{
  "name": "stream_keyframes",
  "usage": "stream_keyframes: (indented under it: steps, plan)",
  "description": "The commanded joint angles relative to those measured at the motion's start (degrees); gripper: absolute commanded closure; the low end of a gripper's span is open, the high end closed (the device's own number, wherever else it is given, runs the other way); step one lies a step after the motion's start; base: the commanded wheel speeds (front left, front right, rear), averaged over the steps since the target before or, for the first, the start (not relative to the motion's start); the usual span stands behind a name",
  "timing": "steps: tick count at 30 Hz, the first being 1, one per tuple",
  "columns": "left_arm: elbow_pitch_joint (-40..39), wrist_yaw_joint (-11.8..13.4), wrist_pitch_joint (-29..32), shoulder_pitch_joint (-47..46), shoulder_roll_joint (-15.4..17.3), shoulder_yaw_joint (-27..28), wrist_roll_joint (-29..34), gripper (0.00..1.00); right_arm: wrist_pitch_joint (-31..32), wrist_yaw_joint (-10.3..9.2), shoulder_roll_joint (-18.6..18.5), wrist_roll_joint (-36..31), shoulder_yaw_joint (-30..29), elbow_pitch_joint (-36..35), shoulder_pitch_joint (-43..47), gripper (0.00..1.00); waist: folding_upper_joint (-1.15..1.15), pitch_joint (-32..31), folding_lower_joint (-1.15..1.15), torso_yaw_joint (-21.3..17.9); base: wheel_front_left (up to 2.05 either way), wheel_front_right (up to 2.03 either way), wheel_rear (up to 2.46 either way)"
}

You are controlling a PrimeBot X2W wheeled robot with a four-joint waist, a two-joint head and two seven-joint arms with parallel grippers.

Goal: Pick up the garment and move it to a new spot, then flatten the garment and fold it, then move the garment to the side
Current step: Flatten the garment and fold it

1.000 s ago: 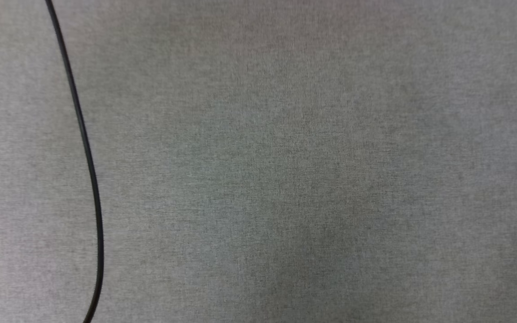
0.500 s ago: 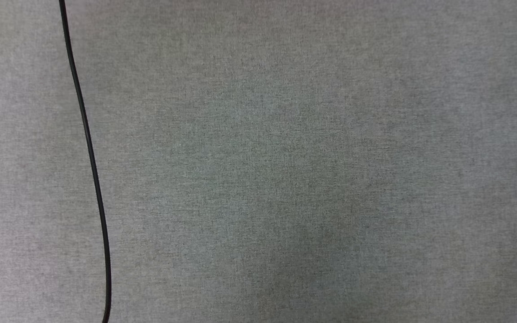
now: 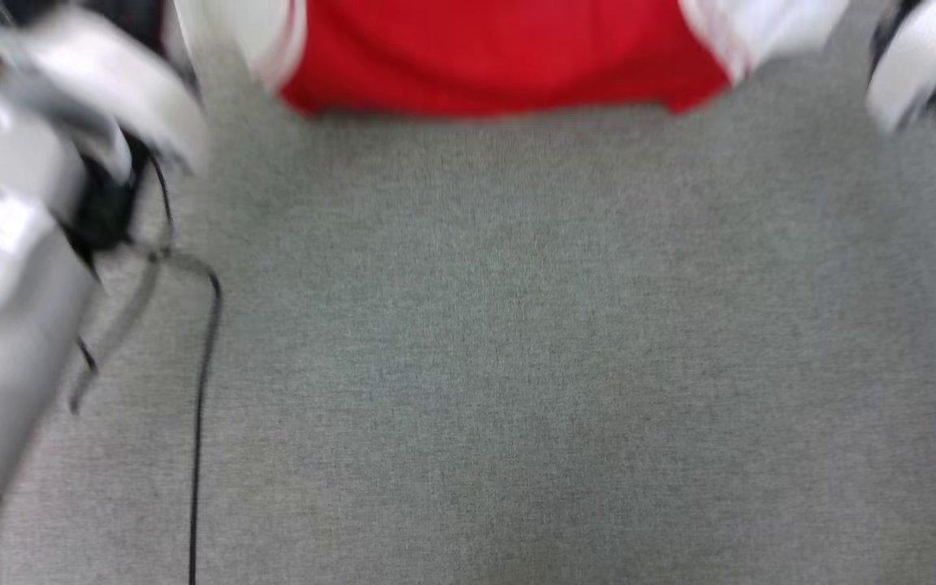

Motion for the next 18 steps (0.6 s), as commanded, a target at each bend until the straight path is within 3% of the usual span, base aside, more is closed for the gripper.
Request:
stream_keyframes:
  steps: [1,8,18]
  plan:
    - [-2.2,1.3,-0.4,5.5,0.1,0.0,-0.9,1.0,-0.8,-0.06,-1.0,1.1,0.8,-1.4,4.8,1.0,0.0,-2.8,0.0,0.2,0.0,0.0,0.0]
    - [-9.2,6.1,-0.4,22.8,1.1,0.6,-3.7,1.0,-1.7,-0.06,-2.7,3.9,1.8,-5.9,20.2,1.0,0.0,-8.3,0.0,-0.1,0.0,0.0,0.0]
    - [-15.2,10.5,-0.4,44.1,4.4,1.6,-8.1,1.0,-1.4,-0.06,-6.2,5.9,-1.5,-10.8,40.4,1.0,0.0,-16.0,0.0,0.1,0.0,0.0,0.0]
